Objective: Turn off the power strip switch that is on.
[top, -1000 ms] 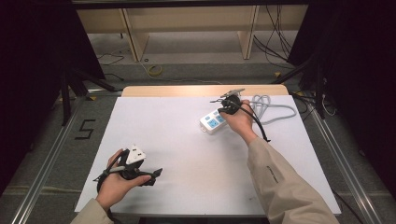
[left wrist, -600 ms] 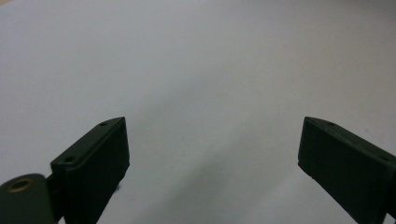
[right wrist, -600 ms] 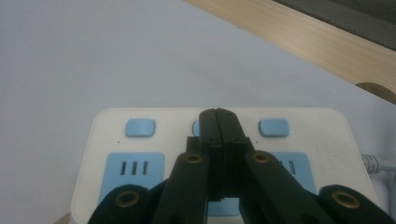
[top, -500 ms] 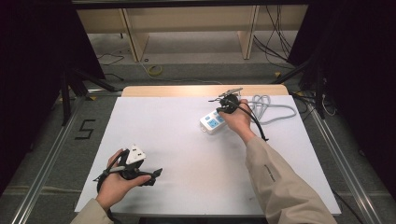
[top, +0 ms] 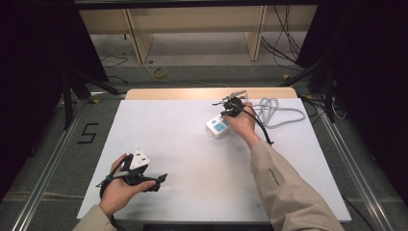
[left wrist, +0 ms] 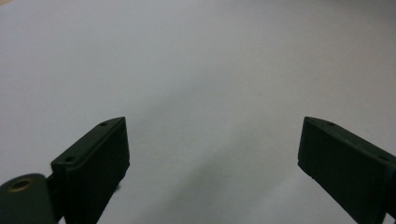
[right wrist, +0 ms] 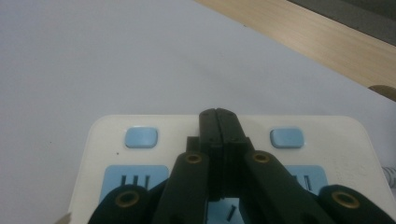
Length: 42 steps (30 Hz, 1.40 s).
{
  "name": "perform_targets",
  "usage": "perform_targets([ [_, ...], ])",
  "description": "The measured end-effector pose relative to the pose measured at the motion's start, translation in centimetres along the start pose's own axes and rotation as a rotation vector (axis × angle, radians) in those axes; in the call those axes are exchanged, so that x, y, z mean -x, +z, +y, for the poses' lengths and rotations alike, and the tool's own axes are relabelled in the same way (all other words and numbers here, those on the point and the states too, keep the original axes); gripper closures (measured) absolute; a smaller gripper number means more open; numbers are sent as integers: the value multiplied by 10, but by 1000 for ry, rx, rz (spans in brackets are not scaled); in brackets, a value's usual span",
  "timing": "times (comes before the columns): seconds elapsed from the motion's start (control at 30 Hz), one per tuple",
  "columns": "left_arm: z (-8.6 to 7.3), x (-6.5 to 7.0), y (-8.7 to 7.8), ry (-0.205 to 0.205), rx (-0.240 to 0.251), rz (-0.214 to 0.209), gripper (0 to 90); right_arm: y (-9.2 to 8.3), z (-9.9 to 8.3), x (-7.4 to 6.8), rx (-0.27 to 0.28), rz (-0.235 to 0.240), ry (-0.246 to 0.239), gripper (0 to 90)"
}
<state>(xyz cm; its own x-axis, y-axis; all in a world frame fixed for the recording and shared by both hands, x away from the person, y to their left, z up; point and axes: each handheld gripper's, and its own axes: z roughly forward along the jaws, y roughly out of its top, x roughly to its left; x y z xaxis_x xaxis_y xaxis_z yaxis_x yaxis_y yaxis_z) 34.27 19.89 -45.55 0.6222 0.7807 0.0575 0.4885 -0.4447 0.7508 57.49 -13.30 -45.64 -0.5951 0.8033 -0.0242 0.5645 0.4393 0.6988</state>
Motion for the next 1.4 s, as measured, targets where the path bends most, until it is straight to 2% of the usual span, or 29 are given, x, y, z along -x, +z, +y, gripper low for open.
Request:
perform_targets([
  [1.07,0,1,0,1,2,-1,91,6,4,-1,-20,-1,1,900],
  [1.4,0,1,0,3,1,2,91,6,5,-2,-23,-4,14,900],
])
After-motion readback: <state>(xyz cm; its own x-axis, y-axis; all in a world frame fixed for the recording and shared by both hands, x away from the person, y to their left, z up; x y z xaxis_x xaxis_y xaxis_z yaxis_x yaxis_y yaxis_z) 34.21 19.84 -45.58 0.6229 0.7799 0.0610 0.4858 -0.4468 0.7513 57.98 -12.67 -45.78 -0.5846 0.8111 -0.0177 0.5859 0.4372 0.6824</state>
